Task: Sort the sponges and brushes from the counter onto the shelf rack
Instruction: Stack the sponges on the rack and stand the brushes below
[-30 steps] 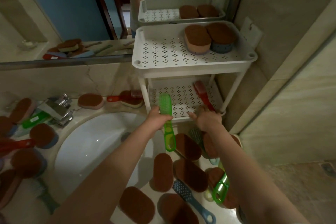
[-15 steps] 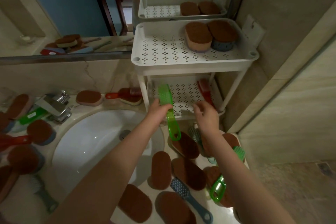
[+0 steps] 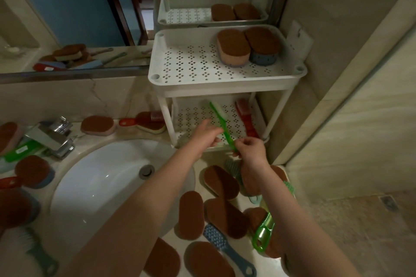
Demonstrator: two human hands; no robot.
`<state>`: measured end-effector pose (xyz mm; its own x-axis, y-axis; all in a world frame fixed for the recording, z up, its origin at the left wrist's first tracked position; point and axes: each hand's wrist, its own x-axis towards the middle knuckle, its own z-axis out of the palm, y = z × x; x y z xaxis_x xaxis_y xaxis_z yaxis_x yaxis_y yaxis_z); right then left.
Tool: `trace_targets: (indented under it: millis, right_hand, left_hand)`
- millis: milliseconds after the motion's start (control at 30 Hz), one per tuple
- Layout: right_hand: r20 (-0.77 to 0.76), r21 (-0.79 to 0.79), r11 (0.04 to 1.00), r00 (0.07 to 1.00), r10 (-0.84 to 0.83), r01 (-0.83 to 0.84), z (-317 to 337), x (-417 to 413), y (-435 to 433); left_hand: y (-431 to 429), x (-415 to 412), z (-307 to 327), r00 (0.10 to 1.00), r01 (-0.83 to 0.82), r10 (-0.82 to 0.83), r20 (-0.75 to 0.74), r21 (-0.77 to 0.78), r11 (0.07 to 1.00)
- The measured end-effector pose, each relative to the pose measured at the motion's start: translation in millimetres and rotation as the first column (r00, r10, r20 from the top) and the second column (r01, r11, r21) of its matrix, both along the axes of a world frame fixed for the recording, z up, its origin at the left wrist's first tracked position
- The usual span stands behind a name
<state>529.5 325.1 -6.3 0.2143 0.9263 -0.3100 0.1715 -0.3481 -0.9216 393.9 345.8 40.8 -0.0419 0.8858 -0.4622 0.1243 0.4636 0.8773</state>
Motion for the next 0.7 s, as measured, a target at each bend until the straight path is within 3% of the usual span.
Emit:
trace_targets:
  millis: [100, 233, 300, 367, 467, 533, 600, 700]
  right_hand:
    - [0.291, 0.018, 0.998, 0.955, 0.059, -0.067, 4.9, 9.0, 24.0]
    - [0.621, -0.002, 0.986, 0.772, 0.133, -0.169, 2.1, 11.3, 41.9]
    - [0.705, -0.036, 0.983, 0.692, 0.153, -0.181, -1.7, 5.7, 46.0]
    - [0.789, -0.098, 0.968, 0.575, 0.218, -0.232, -2.7, 0.1, 46.3]
    - [0.87, -0.115, 0.948, 0.43, 0.24, -0.297, -5.5, -3.6, 43.1]
    - [0.893, -0.054, 0.918, 0.393, 0.22, -0.392, -8.8, -7.2, 41.8]
    - [0.872, -0.05, 0.838, 0.386, 0.302, -0.543, -13.2, -14.3, 42.1]
    - [0.788, -0.267, 0.76, 0.32, 0.526, -0.593, -17.9, -26.5, 48.6]
  left_hand:
    - [-5.4, -6.3, -4.4, 0.98, 0.075, -0.068, -0.185, 0.033, 0.997]
    - [-16.1, -20.6, -17.0, 0.83, 0.279, -0.211, -0.517, 0.058, 0.959]
    - [-20.4, -25.6, -21.6, 0.774, 0.328, -0.244, -0.585, 0.04, 0.944]
    - [-23.3, -28.7, -23.7, 0.773, 0.327, -0.245, -0.585, 0.036, 0.944]
    - [-25.8, -32.6, -24.4, 0.768, 0.33, -0.244, -0.592, 0.039, 0.943]
    - [-26.4, -35.9, -24.5, 0.765, 0.329, -0.241, -0.598, 0.04, 0.944]
    - [-27.1, -39.4, -24.8, 0.753, 0.329, -0.241, -0.612, 0.034, 0.944]
    - [-29.4, -42.2, -26.8, 0.742, 0.334, -0.265, -0.615, -0.003, 0.943]
